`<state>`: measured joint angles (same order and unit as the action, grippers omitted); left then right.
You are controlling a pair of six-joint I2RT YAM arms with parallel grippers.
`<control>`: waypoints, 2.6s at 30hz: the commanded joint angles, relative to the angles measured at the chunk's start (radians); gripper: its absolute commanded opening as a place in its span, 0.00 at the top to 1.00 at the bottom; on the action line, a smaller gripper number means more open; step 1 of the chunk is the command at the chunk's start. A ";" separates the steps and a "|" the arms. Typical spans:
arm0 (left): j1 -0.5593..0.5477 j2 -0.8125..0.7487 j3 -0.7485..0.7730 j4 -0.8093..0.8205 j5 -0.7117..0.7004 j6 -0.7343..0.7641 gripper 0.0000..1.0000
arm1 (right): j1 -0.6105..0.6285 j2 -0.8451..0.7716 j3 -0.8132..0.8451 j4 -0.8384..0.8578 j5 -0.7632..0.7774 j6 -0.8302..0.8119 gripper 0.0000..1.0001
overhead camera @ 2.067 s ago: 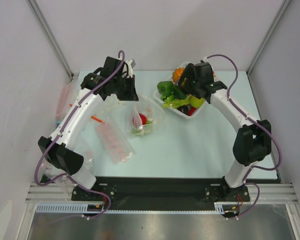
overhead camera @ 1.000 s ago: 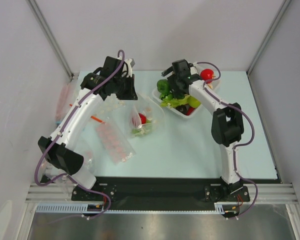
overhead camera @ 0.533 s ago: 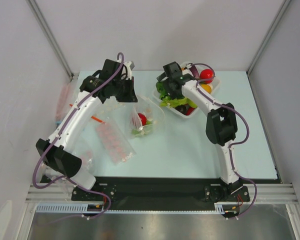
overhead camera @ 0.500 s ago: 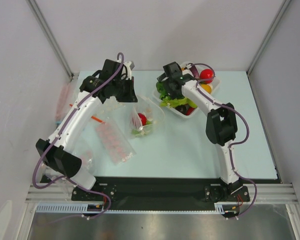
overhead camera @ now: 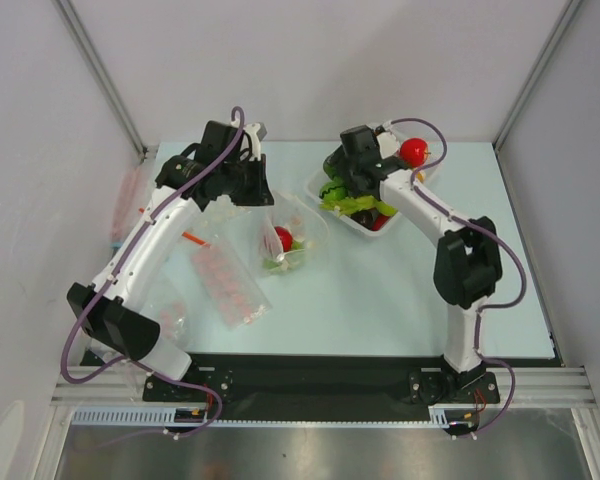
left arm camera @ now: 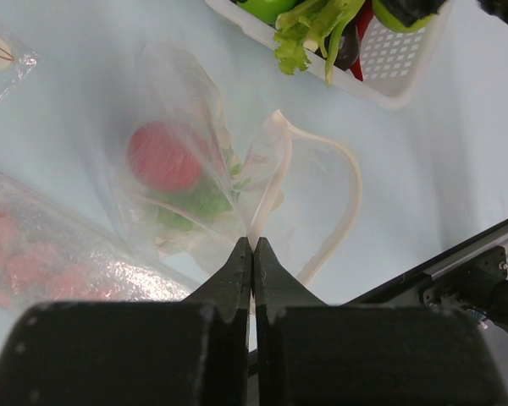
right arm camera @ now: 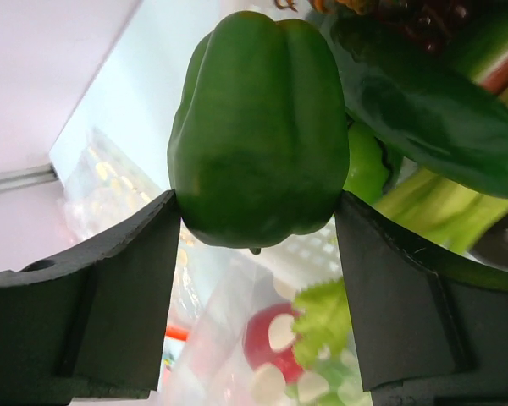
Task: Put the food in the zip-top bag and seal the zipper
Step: Pick up the fake vegetable from the bin, then place the fake vegetable in the zipper food storage bag, then adjust the zipper food storage bag at the center of the board.
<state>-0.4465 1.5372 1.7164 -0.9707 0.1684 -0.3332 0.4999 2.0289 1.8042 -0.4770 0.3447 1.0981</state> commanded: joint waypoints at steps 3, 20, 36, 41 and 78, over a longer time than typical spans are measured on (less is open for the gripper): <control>0.008 -0.043 0.005 0.040 0.013 -0.021 1.00 | -0.015 -0.280 -0.138 0.265 -0.089 -0.300 0.44; 0.002 -0.043 -0.005 0.082 0.103 -0.150 1.00 | -0.061 -0.782 -0.572 0.298 -0.834 -0.728 0.63; -0.113 0.054 0.156 0.076 0.115 -0.270 1.00 | -0.044 -0.828 -0.697 0.216 -1.006 -0.843 0.67; -0.135 0.063 0.158 0.086 0.140 -0.271 1.00 | -0.026 -0.794 -0.717 0.207 -0.991 -0.876 0.67; -0.161 -0.018 0.086 0.069 0.103 -0.257 1.00 | -0.069 -0.751 -0.655 0.116 -0.745 -0.868 0.21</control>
<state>-0.6029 1.5688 1.7927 -0.9268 0.2653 -0.6014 0.4297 1.2430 1.0889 -0.3985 -0.3763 0.2443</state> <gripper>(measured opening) 0.009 0.797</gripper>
